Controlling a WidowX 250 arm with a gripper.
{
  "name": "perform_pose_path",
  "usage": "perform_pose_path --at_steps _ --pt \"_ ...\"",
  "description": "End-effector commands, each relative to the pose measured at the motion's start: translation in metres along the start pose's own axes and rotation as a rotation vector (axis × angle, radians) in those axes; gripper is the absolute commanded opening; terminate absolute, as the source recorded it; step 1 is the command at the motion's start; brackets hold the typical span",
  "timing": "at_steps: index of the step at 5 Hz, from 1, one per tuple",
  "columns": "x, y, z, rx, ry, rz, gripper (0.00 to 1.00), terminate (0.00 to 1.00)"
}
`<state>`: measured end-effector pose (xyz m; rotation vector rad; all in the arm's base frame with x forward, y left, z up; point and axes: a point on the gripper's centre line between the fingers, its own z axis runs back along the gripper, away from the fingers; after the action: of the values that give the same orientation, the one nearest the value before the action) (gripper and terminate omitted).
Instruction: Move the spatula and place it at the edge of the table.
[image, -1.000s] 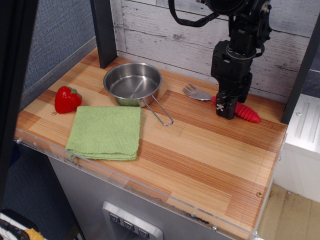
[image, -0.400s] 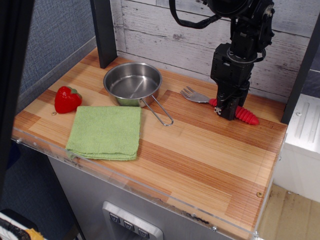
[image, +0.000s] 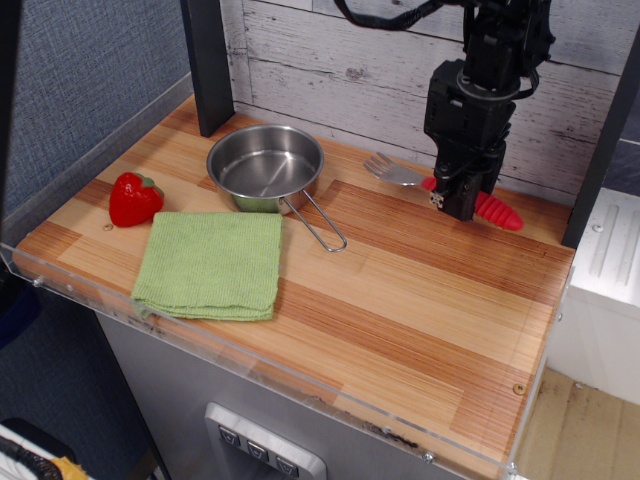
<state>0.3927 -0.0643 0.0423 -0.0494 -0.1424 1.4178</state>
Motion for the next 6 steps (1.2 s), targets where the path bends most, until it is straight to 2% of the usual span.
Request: perform_pose_path --at_steps 1,3,4,6 --pt "-0.007 0.015 0.078 -0.142 -0.042 -0.038 0.0 0.0" --pt "-0.012 0.076 0.105 -0.183 -0.042 -0.058 0.0 0.0" --pt "-0.012 0.099 0.108 -0.182 -0.046 -0.069 0.0 0.0" --pt "-0.016 0.137 0.096 -0.162 -0.036 -0.103 0.0 0.0"
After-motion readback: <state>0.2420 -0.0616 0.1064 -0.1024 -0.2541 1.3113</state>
